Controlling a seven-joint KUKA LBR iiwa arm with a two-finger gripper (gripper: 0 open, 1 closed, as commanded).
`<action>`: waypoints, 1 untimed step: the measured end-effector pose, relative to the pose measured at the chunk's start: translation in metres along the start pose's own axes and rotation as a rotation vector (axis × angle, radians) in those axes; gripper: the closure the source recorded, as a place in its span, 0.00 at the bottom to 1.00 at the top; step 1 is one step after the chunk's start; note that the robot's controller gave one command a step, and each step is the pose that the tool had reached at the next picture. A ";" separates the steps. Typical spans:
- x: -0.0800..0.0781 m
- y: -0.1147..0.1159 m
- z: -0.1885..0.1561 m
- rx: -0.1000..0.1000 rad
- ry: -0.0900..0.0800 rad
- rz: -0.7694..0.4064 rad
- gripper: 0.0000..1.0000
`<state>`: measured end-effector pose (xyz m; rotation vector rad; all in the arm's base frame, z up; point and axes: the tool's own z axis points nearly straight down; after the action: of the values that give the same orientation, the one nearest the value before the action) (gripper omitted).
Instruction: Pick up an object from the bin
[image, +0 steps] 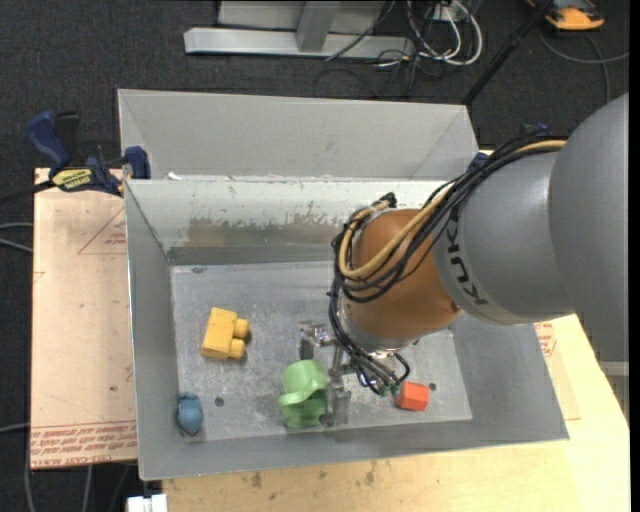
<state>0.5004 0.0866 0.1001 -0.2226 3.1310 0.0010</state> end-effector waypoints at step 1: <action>0.007 0.014 0.031 -0.001 -0.003 0.022 0.00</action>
Offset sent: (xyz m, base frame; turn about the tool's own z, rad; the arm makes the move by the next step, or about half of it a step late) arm -0.0101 0.0118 -0.0301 0.0228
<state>0.4916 0.0997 0.0692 -0.1884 3.1307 0.0031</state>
